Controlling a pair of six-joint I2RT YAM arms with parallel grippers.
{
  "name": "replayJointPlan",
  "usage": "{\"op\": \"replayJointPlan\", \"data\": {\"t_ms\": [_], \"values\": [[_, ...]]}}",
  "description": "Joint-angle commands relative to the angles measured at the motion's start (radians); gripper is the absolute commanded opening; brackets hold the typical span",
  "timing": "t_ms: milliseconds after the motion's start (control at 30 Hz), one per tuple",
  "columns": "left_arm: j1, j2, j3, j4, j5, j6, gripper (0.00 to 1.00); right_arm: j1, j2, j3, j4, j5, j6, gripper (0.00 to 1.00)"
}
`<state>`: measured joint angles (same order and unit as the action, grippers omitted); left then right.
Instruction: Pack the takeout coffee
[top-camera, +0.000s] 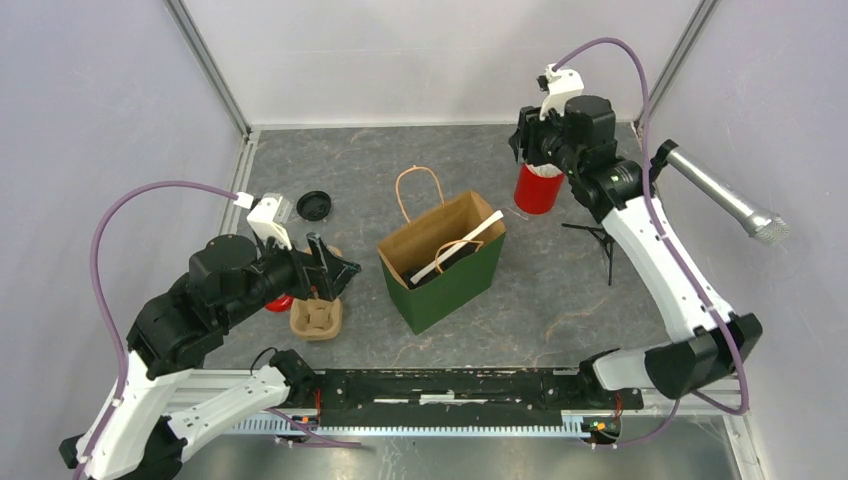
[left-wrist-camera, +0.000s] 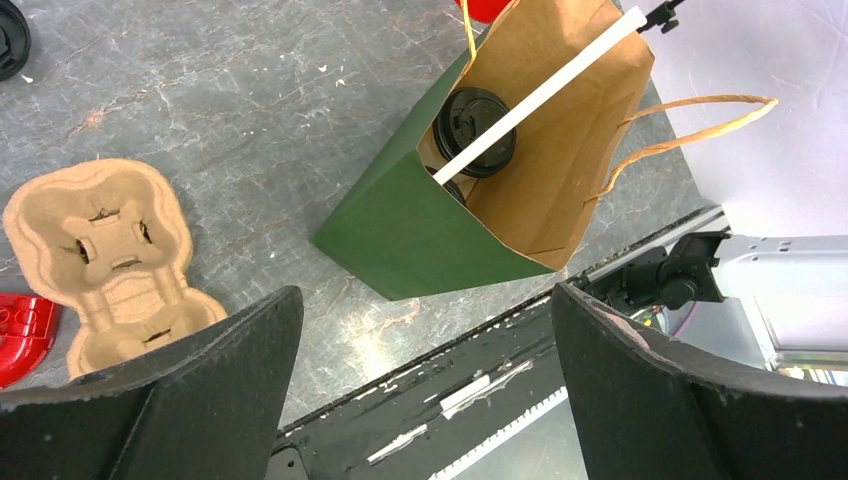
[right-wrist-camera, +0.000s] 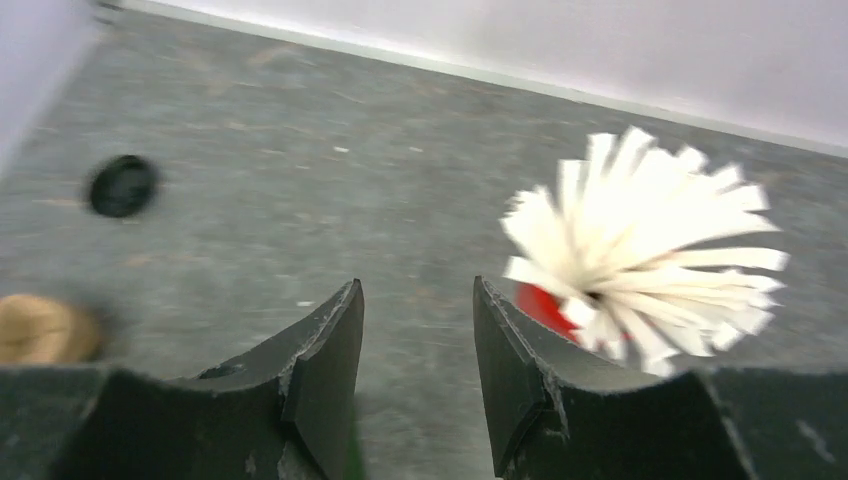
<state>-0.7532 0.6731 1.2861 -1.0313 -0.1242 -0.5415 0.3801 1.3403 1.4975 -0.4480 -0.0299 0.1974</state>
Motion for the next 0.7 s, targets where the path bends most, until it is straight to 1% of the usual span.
{"op": "replayJointPlan", "data": {"t_ms": [0, 100, 167, 267, 367, 433, 533, 667], "values": [[0.0, 0.0, 0.008, 0.002, -0.014, 0.008, 1.0, -0.043, 0.1, 0.0, -0.028, 0.172, -0.249, 0.5], [0.0, -0.004, 0.011, -0.006, -0.015, 0.009, 1.0, -0.056, 0.121, -0.004, -0.027, 0.101, -0.391, 0.47], [0.0, -0.006, 0.01, -0.012, -0.016, 0.012, 1.0, -0.072, 0.135, -0.008, -0.047, 0.01, -0.49, 0.48], [0.0, -0.004, 0.008, -0.015, -0.007, 0.012, 1.0, -0.084, 0.168, 0.032, -0.105, 0.035, -0.573, 0.48], [-0.001, 0.003, 0.015, -0.021, -0.001, 0.014, 1.0, -0.098, 0.19, 0.062, -0.129, 0.08, -0.569, 0.42], [0.0, 0.009, 0.021, -0.024, 0.0, 0.017, 1.0, -0.102, 0.229, 0.116, -0.195, 0.108, -0.543, 0.4], [0.0, 0.015, 0.025, -0.025, 0.003, 0.017, 1.0, -0.107, 0.259, 0.154, -0.249, 0.131, -0.509, 0.4], [0.0, 0.027, 0.027, -0.027, 0.012, 0.009, 1.0, -0.109, 0.249, 0.139, -0.243, 0.084, -0.517, 0.4]]}}
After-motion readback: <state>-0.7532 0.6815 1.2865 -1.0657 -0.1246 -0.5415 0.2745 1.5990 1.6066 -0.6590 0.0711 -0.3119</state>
